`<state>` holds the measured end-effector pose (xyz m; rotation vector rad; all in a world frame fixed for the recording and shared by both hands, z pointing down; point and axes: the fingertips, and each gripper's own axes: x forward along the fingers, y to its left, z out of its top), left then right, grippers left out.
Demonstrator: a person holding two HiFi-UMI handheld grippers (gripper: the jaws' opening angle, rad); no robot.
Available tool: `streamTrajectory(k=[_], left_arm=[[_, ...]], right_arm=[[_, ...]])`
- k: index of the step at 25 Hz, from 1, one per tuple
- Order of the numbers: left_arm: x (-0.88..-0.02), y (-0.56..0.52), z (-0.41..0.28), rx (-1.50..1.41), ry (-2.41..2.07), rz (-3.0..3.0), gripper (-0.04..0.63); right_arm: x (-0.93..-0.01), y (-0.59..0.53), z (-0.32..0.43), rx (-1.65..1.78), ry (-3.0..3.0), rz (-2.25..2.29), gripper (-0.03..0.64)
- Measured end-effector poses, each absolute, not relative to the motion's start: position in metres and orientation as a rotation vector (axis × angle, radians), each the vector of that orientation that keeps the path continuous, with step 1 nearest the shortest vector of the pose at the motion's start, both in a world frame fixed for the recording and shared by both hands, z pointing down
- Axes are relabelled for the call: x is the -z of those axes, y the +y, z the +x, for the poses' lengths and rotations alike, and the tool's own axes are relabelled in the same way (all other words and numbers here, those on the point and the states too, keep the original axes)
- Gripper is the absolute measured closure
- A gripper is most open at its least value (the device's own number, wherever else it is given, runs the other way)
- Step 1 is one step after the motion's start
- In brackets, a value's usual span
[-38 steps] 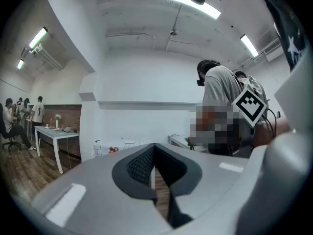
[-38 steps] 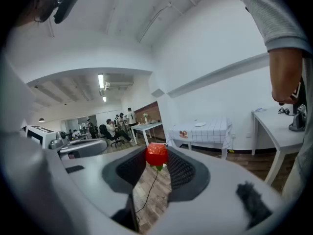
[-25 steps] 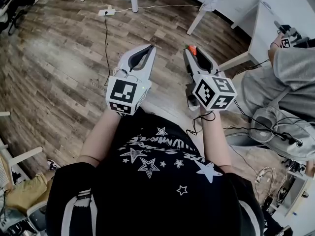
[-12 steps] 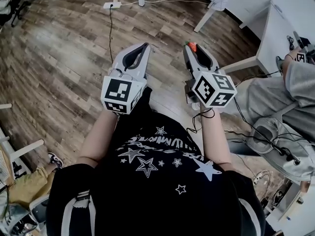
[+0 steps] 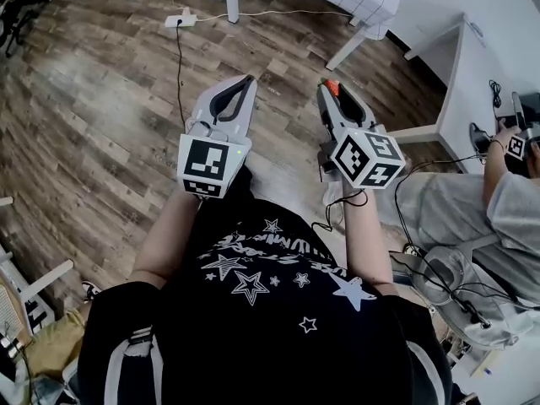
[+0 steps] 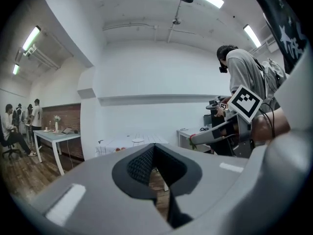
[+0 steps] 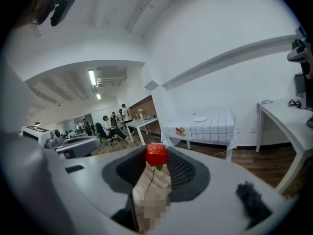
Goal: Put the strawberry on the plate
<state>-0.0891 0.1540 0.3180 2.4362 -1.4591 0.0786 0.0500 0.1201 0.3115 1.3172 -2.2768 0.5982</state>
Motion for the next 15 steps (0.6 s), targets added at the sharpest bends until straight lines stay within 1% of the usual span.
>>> streamTrajectory(k=[9, 15], left_arm=[[-0.357, 0.050, -0.134, -0.050, -1.390, 2.394, 0.589], [-0.374, -0.003, -0.135, 0.002, -1.296, 2.414, 0.589]], right_arm=[[-0.341, 0.016, 0.021, -0.616, -2.221, 1.394, 0.476], [-0.352, -0.030, 0.026, -0.604, -2.152, 1.477, 0.476]])
